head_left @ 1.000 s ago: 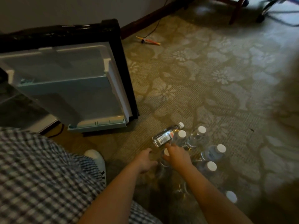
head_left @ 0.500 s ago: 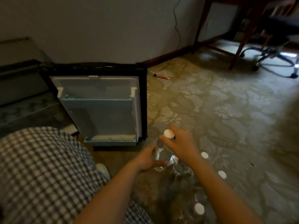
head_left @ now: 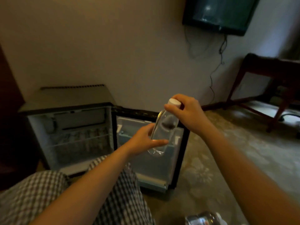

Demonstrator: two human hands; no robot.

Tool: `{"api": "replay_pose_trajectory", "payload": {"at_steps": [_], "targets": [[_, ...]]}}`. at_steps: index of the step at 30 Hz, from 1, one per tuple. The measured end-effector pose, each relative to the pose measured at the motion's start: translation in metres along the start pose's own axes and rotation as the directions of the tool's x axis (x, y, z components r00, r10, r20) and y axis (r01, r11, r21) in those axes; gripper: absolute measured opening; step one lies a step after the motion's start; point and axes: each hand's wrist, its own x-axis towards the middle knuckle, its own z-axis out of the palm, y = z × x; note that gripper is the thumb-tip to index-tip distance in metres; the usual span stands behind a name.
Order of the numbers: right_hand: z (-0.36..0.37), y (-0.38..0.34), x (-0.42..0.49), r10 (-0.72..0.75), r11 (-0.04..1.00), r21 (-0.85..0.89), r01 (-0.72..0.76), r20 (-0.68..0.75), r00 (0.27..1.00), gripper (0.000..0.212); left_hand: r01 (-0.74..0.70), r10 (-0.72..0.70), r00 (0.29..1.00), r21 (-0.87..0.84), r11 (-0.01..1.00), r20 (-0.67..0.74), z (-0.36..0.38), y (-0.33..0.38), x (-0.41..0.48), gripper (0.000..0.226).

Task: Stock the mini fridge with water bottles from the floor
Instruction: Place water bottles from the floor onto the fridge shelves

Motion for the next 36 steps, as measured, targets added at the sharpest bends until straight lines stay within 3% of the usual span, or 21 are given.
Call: {"api": "replay_pose_trajectory", "payload": {"at_steps": [9, 13, 16, 22, 24, 30, 33, 36], "targets": [[0.076, -0.065, 0.084, -0.146, 0.978, 0.165, 0.126, 0.117, 0.982, 0.012, 0.06, -0.044, 0.972, 0.061, 0.996, -0.233, -0.112, -0.011, -0.018, 0.042], [0.131, -0.077, 0.101, -0.106, 0.963, 0.262, 0.066, 0.14, 0.984, 0.02, 0.121, -0.073, 0.918, 0.099, 0.988, -0.39, -0.147, -0.034, -0.037, 0.029], [0.174, -0.082, 0.108, -0.092, 0.956, 0.292, 0.03, 0.201, 0.975, 0.02, 0.178, -0.117, 0.875, 0.087, 0.98, -0.469, -0.172, -0.052, -0.051, 0.033], [0.257, -0.09, 0.123, 0.001, 0.978, 0.185, -0.1, 0.47, 0.883, 0.053, 0.264, -0.215, 0.77, -0.007, 0.965, -0.601, -0.217, -0.099, -0.065, 0.027], [0.281, -0.089, 0.127, 0.012, 0.986, 0.136, -0.094, 0.51, 0.86, 0.054, 0.308, -0.274, 0.754, -0.048, 0.95, -0.597, -0.226, -0.118, -0.068, 0.028], [0.35, -0.071, 0.145, 0.032, 0.963, 0.201, -0.179, 0.576, 0.817, 0.041, 0.453, -0.43, 0.724, -0.098, 0.886, -0.54, -0.262, -0.173, -0.066, 0.032], [0.383, -0.053, 0.149, 0.052, 0.941, 0.234, -0.243, 0.612, 0.789, 0.046, 0.498, -0.516, 0.721, -0.171, 0.85, -0.464, -0.277, -0.205, -0.061, 0.028], [0.406, -0.042, 0.159, 0.02, 0.951, 0.219, -0.217, 0.657, 0.754, 0.053, 0.515, -0.565, 0.715, -0.236, 0.824, -0.411, -0.288, -0.226, -0.057, 0.027]]}}
